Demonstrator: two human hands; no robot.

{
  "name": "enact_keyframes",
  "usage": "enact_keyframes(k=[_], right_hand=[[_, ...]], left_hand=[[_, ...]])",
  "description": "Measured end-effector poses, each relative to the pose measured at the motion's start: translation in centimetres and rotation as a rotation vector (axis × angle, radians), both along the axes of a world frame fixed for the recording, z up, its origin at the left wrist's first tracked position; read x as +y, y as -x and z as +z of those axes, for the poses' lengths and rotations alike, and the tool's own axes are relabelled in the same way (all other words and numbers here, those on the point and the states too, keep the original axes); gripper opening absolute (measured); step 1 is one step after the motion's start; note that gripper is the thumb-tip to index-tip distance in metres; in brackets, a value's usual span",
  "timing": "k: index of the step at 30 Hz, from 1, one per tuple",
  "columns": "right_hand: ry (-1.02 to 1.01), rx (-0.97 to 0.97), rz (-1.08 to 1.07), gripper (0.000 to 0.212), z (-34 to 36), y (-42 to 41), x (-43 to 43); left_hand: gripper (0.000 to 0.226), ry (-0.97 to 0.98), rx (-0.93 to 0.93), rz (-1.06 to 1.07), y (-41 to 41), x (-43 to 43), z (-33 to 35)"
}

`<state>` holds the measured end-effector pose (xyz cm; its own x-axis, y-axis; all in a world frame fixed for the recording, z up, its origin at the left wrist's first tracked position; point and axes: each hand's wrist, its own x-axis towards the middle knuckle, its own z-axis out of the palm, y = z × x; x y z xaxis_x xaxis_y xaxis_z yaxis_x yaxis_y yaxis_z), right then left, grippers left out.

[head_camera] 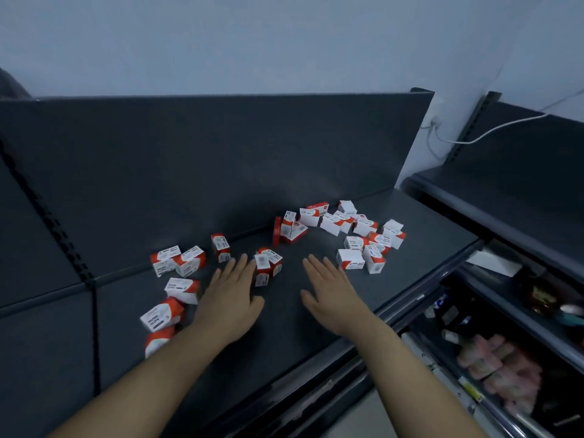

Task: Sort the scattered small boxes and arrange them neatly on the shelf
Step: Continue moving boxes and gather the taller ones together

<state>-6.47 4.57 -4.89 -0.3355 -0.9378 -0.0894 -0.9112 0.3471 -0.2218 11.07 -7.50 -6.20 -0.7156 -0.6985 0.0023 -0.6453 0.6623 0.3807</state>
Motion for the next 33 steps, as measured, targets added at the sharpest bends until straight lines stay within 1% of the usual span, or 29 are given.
enact_keyframes(k=[3, 6, 9, 11, 15, 18, 20, 23, 27, 28, 30, 33], right_hand=[[-0.031, -0.004, 0.077, 0.066, -0.1, 4.2, -1.0], [-0.049, -0.019, 0.155, 0.066, 0.2, 7.8, -1.8], [-0.046, -0.012, 0.246, 0.066, 0.4, 10.6, -3.0], [-0.027, -0.024, 0.3, 0.067, 0.5, 11.5, -4.2], [0.061, -0.061, 0.405, 0.067, 0.7, 11.9, -7.1], [0.116, -0.066, 0.427, 0.065, 1.0, 12.0, -9.3], [0.13, -0.039, 0.437, 0.065, 1.1, 12.0, -10.7], [0.148, 0.053, 0.482, 0.069, 1.4, 11.8, -12.5], [0.079, 0.114, 0.486, 0.077, 1.2, 12.4, -14.0], [0.083, 0.126, 0.483, 0.075, 1.1, 12.5, -14.2], [0.135, 0.172, 0.473, 0.064, 0.8, 12.8, -14.3], [0.167, 0.267, 0.436, 0.051, 0.7, 13.8, -14.0]], left_hand=[[0.073, 0.057, 0.04, 0.136, 3.4, 0.2, 0.1], [0.076, 0.07, 0.078, 0.294, 6.1, 0.6, 0.9], [0.075, 0.091, 0.089, 0.359, 8.1, 1.2, 1.4], [0.075, 0.117, 0.058, 0.359, 9.1, 1.7, 1.4], [0.081, 0.129, -0.071, 0.299, 10.8, 1.5, 1.6], [0.081, 0.115, -0.151, 0.293, 11.7, -0.1, 2.2], [0.08, 0.09, -0.177, 0.309, 12.3, -1.3, 2.5], [0.077, 0.055, -0.172, 0.328, 13.1, -3.0, 2.7], [0.071, 0.02, -0.189, 0.297, 14.3, -4.2, 2.6], [0.07, 0.018, -0.207, 0.279, 14.6, -4.4, 2.5], [0.065, 0.024, -0.238, 0.266, 15.2, -4.7, 2.5], [0.06, 0.043, -0.266, 0.285, 15.9, -5.1, 2.2]])
